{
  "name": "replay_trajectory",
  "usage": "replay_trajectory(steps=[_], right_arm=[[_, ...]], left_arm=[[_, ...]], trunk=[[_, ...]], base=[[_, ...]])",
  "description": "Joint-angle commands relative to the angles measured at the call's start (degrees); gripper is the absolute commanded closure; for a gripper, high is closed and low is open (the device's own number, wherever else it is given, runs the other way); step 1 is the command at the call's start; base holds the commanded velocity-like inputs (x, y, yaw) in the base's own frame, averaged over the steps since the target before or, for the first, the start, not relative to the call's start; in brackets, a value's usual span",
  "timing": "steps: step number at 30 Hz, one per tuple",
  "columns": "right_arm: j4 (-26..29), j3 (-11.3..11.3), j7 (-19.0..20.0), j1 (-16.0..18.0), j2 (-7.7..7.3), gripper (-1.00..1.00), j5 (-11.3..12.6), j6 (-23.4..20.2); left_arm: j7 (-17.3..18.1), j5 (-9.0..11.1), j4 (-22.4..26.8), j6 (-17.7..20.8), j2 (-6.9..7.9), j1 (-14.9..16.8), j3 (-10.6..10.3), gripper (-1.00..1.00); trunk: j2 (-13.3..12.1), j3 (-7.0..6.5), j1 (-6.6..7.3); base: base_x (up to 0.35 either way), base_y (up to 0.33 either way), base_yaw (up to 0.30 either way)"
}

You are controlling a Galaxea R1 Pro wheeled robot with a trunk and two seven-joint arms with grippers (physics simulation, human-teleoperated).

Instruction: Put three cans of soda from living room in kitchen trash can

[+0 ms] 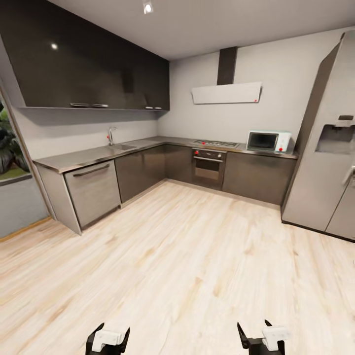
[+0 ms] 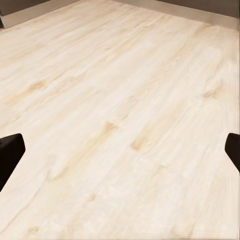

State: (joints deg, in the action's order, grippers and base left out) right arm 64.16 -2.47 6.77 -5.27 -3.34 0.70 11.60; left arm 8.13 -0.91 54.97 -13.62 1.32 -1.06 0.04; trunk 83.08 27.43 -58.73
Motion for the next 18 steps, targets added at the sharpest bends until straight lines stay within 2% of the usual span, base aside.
replay_trajectory(steps=[1, 6, 18], right_arm=[[0.0, 0.0, 0.0, 0.0, 0.0, -1.0, 0.0, 0.0], [0.0, 0.0, 0.0, 0.0, 0.0, -1.0, 0.0, 0.0], [0.0, 0.0, 0.0, 0.0, 0.0, -1.0, 0.0, 0.0]], left_arm=[[0.0, 0.0, 0.0, 0.0, 0.0, 0.0, 0.0, -1.0], [0.3, 0.3, 0.0, 0.0, 0.06, 0.0, 0.1, -1.0], [0.4, 0.3, 0.0, 0.0, 0.09, 0.0, 0.0, -1.0]], trunk=[[0.0, 0.03, 0.0], [0.0, 0.19, 0.0], [0.0, 0.56, 0.0]], base=[[0.132, 0.024, -0.22], [0.132, 0.163, -0.22], [0.098, 0.292, -0.22]])
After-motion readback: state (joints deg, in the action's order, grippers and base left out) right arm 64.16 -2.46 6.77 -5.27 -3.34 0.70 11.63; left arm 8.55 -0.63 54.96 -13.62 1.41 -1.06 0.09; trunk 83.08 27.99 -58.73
